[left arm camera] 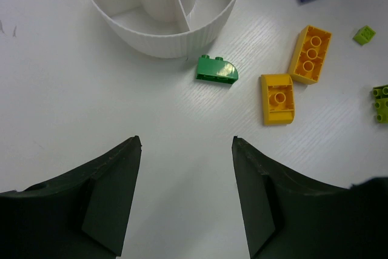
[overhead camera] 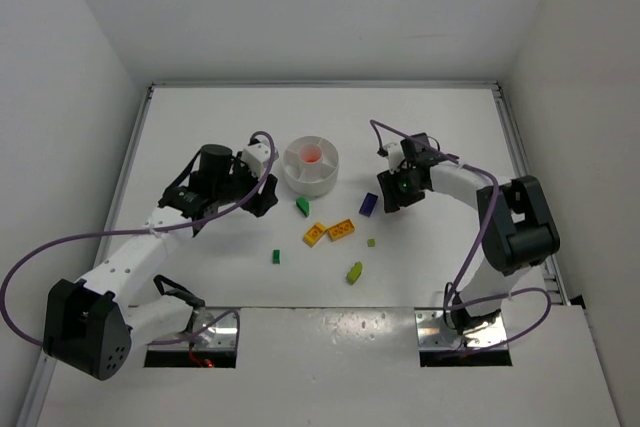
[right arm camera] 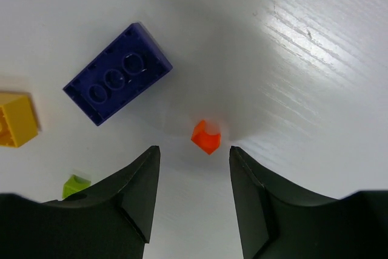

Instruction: Sort the legos into containers by color

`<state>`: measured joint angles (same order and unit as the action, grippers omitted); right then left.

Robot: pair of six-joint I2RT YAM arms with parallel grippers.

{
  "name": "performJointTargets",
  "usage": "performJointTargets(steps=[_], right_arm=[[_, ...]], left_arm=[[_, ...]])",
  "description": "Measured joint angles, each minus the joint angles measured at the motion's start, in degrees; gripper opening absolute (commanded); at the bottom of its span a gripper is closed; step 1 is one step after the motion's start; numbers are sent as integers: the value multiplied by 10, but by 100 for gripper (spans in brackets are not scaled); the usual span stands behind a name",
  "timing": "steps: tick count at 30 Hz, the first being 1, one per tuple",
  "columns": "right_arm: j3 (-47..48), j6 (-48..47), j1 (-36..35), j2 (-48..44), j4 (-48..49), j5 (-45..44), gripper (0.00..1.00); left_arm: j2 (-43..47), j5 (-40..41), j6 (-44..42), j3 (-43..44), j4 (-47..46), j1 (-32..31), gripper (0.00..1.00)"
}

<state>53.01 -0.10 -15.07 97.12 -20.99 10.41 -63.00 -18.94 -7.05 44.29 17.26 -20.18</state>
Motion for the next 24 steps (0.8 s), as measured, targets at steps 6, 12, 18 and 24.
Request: performJointTargets(steps=[6,12,18,24], right_arm=[[0,-3,0,30,5,-7,47],[0,-3,0,34,26,-15,36],[1,-3,0,37,34,-21,21],[15,-2,-5,26,-9,-2,17]], left_arm=[[0,4,0,0,-1,0,67],[0,6,0,0,-2,0,67],[0,8,0,0,-2,0,67],[0,15,0,0,-2,0,69]])
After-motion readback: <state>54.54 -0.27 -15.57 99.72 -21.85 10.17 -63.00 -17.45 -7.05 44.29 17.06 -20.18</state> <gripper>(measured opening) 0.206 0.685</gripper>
